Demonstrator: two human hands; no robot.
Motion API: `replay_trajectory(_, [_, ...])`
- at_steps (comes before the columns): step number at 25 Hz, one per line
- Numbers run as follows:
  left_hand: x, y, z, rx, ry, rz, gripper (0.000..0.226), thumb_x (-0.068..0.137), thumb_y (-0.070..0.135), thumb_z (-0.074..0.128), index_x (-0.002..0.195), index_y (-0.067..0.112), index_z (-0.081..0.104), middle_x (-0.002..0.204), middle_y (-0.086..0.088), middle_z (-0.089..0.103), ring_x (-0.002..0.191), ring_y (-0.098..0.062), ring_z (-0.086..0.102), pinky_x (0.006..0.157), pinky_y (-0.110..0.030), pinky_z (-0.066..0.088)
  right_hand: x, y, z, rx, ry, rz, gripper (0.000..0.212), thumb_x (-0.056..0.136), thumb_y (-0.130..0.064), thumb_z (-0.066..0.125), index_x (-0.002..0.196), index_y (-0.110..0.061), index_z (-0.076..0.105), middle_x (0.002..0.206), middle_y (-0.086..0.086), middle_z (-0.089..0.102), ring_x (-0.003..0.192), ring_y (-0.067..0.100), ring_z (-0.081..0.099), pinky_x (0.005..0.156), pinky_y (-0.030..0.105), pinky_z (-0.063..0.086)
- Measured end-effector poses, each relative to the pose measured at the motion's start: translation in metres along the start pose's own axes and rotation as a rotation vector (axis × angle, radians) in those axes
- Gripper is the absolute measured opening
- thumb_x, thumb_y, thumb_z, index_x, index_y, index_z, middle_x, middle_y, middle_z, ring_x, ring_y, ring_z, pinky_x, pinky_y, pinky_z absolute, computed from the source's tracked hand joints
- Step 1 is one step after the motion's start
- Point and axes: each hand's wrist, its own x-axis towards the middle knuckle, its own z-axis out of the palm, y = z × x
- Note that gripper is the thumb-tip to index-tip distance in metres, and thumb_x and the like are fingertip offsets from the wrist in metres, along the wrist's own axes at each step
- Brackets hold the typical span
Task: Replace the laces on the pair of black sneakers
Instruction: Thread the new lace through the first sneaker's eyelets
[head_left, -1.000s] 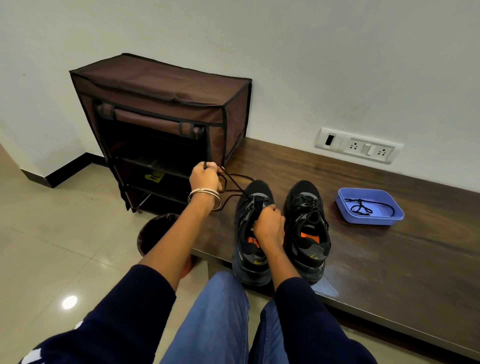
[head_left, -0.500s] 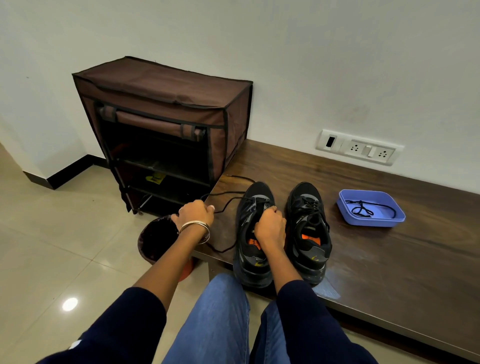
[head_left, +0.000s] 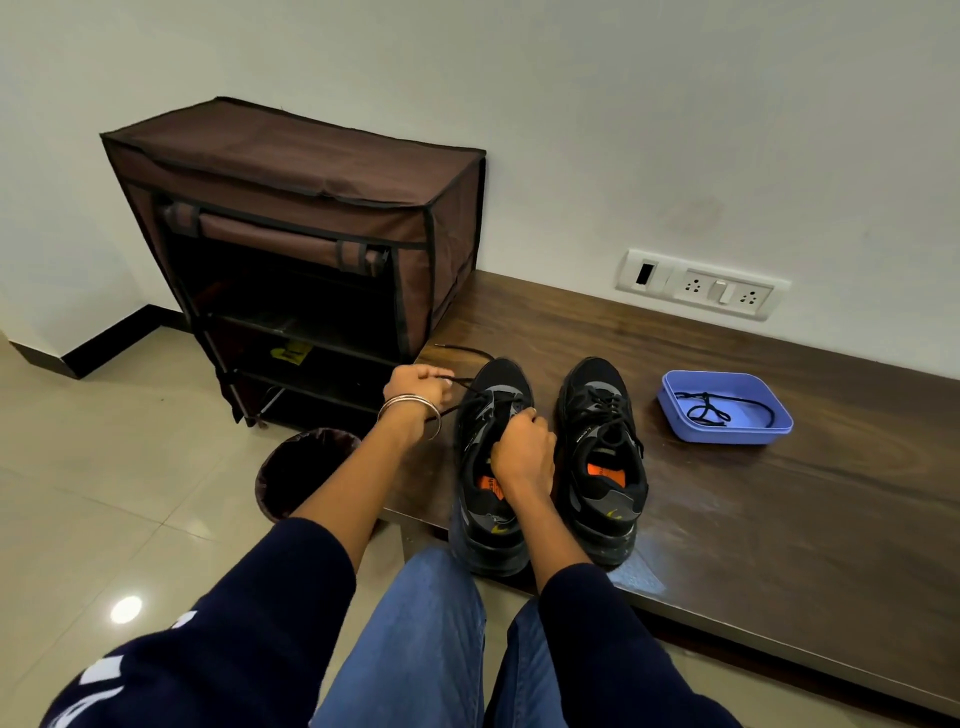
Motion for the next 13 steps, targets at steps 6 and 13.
replay_trajectory(6, [-0.032,0.083,-0.012,-0.551,-0.156,0.151,0.030,0.094,-0.005,0.037,0.112,0.011,0.054,0.093,-0.007,0.070,0.083,-0.020,0.069,0.083,-0.031,0.051,0.012,0.007,-0.013,0.316,-0.189,0.069,0.031,0.077,-0.012,0.061,0.107,-0.003,0.061,0.111,0.017,0.064,0.108,0.037,0.059,0.090,0.047,0.053])
replay_trajectory(13, [-0.079,0.119,0.002,-0.163,-0.588,0.527,0.012,0.100,0.005,0.042,0.107,0.014,0.039,0.069,-0.007,0.067,0.051,-0.018,0.061,0.050,-0.026,0.049,0.012,-0.023,-0.113,1.511,-0.452,0.005,0.055,0.090,-0.062,0.051,0.120,-0.016,0.057,0.097,0.003,0.069,0.080,0.018,0.064,0.077,0.038,0.044])
